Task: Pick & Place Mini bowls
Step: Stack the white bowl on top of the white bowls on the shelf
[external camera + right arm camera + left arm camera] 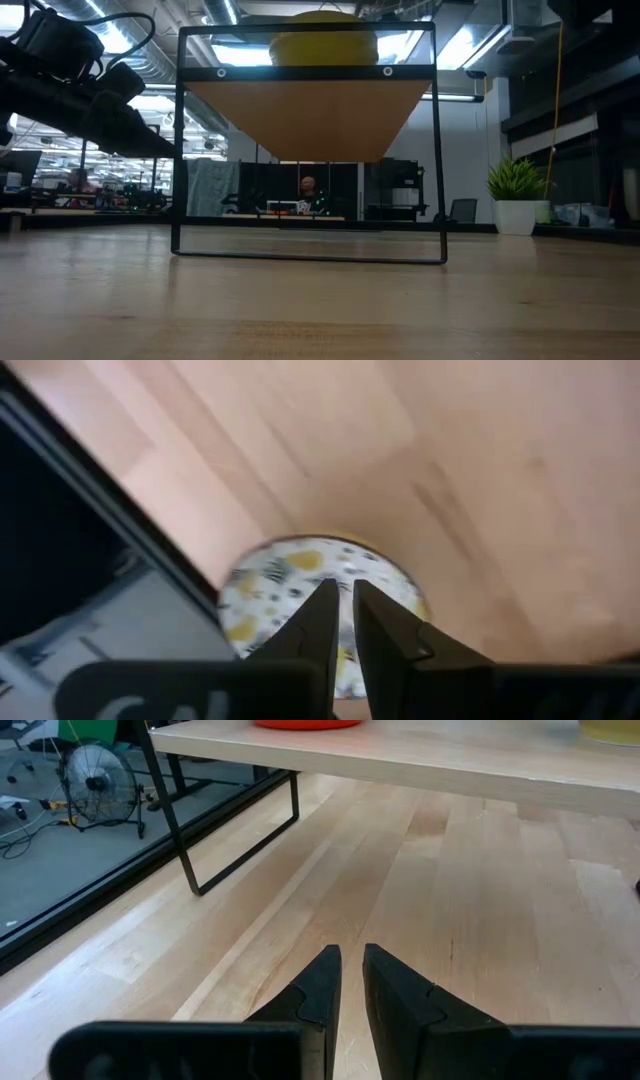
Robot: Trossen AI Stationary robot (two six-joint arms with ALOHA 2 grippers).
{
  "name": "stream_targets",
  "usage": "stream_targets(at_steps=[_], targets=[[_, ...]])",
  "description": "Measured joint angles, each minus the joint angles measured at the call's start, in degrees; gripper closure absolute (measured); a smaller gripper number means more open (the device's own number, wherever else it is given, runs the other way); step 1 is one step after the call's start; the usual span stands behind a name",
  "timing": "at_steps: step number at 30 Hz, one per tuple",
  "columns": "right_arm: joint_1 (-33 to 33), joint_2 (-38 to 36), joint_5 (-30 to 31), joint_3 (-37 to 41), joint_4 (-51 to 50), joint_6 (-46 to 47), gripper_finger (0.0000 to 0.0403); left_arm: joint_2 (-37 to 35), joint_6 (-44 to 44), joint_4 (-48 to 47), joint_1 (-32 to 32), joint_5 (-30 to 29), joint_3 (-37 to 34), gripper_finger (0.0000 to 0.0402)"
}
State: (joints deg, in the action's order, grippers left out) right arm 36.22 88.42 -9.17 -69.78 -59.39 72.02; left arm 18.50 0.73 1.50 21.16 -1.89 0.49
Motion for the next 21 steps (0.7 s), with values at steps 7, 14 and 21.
stream_targets(at_steps=[7, 14, 21], targets=[[2.4, 0.0, 0.2, 0.0, 7.5, 3.2, 0.0365, 0.0, 0.0, 0.0, 0.0, 0.0, 0.0, 0.0359], [5.1, 0.2, 3.4, 0.0, 9.6, 9.2, 0.0329, 0.0, 0.0, 0.0, 0.0, 0.0, 0.0, 0.0359], [7.0, 1.7, 4.5, 0.0, 14.0, 9.3, 0.0246, 0.0, 0.0, 0.0, 0.0, 0.0, 0.0, 0.0359]])
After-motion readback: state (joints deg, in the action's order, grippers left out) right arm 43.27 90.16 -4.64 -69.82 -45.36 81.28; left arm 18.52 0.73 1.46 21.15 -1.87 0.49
